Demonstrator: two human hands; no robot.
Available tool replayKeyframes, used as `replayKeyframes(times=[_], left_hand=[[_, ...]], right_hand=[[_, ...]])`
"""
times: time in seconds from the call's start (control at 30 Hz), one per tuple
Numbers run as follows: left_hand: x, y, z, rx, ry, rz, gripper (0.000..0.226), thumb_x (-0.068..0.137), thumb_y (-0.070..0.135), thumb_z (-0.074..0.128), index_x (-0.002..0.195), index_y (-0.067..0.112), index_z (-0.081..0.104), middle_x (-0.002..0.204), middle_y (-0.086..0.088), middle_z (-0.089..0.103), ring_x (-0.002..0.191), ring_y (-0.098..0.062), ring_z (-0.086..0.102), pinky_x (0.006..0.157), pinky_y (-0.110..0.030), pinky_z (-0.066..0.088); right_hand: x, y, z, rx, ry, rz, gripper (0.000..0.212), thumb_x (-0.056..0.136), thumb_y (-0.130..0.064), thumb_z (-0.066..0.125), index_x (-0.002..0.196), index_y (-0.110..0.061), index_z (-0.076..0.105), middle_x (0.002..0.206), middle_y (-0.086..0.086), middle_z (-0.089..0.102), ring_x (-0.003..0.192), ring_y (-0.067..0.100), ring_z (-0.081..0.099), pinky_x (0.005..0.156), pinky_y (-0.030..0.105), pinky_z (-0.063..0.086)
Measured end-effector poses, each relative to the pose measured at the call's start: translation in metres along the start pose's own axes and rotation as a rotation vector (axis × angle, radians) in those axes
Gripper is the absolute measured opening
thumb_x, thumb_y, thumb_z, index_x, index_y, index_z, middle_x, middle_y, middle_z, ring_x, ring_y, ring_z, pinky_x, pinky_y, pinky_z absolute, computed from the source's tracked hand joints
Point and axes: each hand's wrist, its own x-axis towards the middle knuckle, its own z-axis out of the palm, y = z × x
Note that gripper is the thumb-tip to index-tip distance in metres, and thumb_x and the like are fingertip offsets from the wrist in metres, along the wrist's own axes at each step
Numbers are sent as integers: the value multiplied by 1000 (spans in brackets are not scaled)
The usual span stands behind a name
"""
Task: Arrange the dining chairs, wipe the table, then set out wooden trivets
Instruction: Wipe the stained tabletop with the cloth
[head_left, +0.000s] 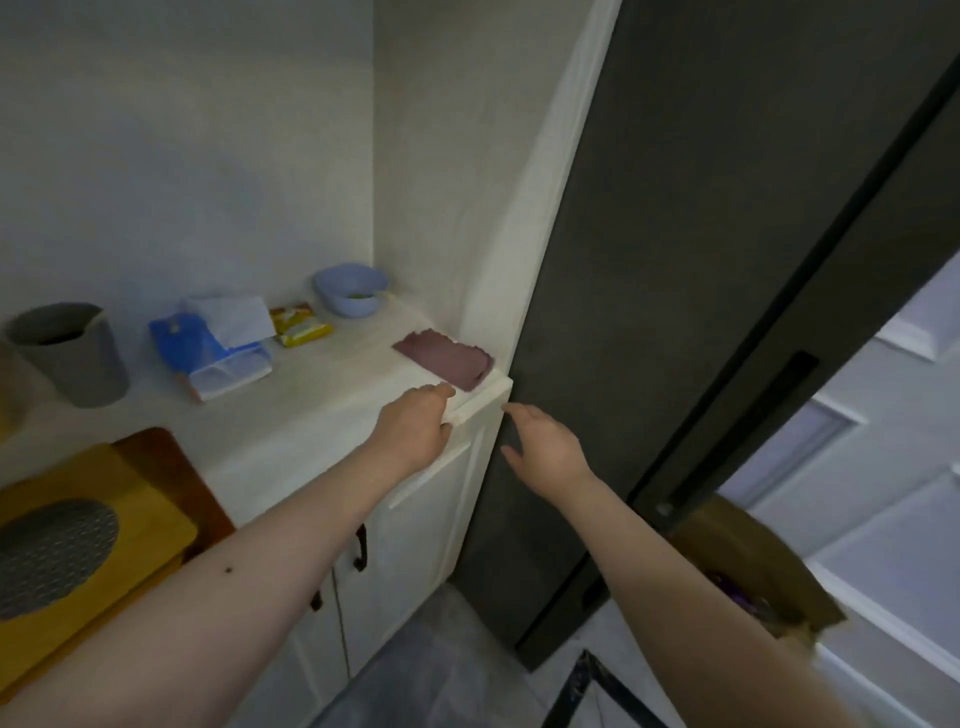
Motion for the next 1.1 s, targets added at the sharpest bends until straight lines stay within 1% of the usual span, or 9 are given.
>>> replayKeyframes(times=[0.1,0.23,0.4,0.6,0.67,0.77,0.93,1.03,1.1], left_hand=[[37,-14,6,-22,-1,-31,37,91,18,52,128,11,49,125,-10,55,115,-27,51,87,-33,43],[66,-33,20,-59,-6,-107,42,88,9,51,129,10,44,122,-15,52,112,-32,49,86,-39,45],[99,-49,38,-140,14,-198,59,86,-1,45,142,12,35,135,-18,44,122,-34,43,99,-39,39],[133,-52,54,-139,48,-187,47,90,6,46,135,18,50,148,-13,35,131,-33,37,104,-38,37],[138,-49,57,-93,102,-172,37,90,9,49,125,17,60,137,-10,49,122,-33,43,97,-35,40],[140,-46,56,-78,185,-194,27,89,6,50,109,10,68,119,-11,62,109,-33,49,84,-36,42],[137,-42,50,-80,196,-196,25,90,6,49,108,10,67,114,-13,63,108,-32,48,81,-37,42],[132,-33,46,-102,198,-152,27,91,6,48,112,10,64,112,-13,61,112,-32,44,81,-38,41],[126,-27,46,-123,208,-105,24,88,2,47,107,5,63,106,-14,61,109,-32,42,78,-39,43]], right_hand=[[28,3,2,5,-1,41,53,93,-23,55,142,-15,36,135,7,49,119,24,51,96,33,40],[61,1,9,10,-26,36,50,94,-24,54,140,-14,39,133,8,49,118,27,50,95,34,40],[110,4,22,25,-44,0,38,94,-25,53,129,-11,48,127,10,52,116,27,49,90,33,39],[146,13,38,-14,-108,-26,43,94,-31,53,132,-14,47,134,9,48,124,27,44,95,33,37],[151,13,43,-49,-91,-26,41,94,-31,53,132,-15,47,132,8,47,122,27,45,93,34,38],[157,10,48,-66,-16,-22,30,98,-20,45,127,-13,51,125,10,52,115,28,50,88,33,39],[156,9,36,158,29,58,32,97,-14,45,128,-13,55,121,10,58,108,27,57,86,33,46],[141,9,28,255,94,136,27,98,-16,45,121,-11,58,117,9,58,102,26,59,83,33,47],[128,9,26,309,142,176,22,97,-16,46,114,-9,59,114,9,57,99,25,58,80,33,45]])
